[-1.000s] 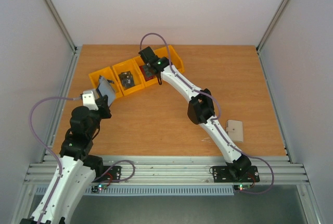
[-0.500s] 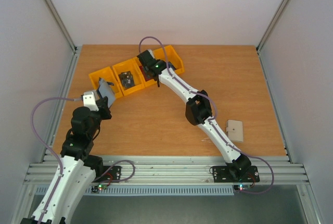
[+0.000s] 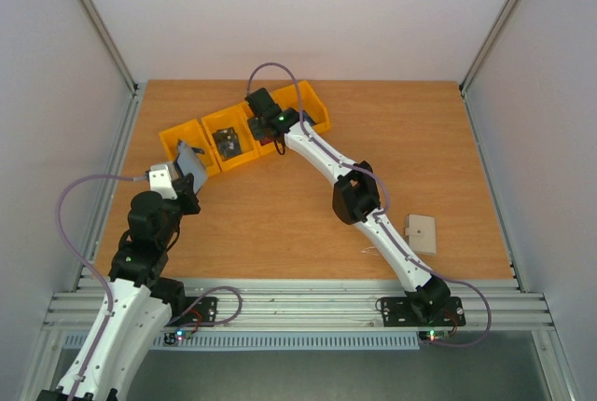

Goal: Take the credit cards out of the card holder

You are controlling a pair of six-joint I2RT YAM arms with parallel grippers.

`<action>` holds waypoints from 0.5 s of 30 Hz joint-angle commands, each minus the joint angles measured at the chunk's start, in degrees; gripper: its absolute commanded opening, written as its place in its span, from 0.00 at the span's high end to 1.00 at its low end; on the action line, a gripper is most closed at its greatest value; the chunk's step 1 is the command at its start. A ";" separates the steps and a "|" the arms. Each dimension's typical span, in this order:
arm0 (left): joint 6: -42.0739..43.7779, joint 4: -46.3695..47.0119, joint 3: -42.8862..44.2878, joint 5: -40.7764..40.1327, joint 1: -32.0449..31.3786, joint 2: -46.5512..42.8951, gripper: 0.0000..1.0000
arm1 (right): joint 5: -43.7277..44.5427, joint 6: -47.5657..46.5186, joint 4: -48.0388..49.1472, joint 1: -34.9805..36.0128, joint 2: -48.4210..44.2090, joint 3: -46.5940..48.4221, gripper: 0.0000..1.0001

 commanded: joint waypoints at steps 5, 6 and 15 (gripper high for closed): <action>1.58 5.79 2.74 9.02 0.42 -0.24 1.00 | -4.62 -1.33 -0.03 -1.79 -14.99 2.26 0.70; 1.72 6.56 3.39 11.40 0.42 -0.06 1.00 | -6.27 -2.29 -1.15 -2.32 -17.13 2.25 0.68; 5.57 21.30 9.77 42.98 0.42 3.32 1.00 | -52.10 -19.47 -15.86 -8.40 -44.73 -12.91 0.47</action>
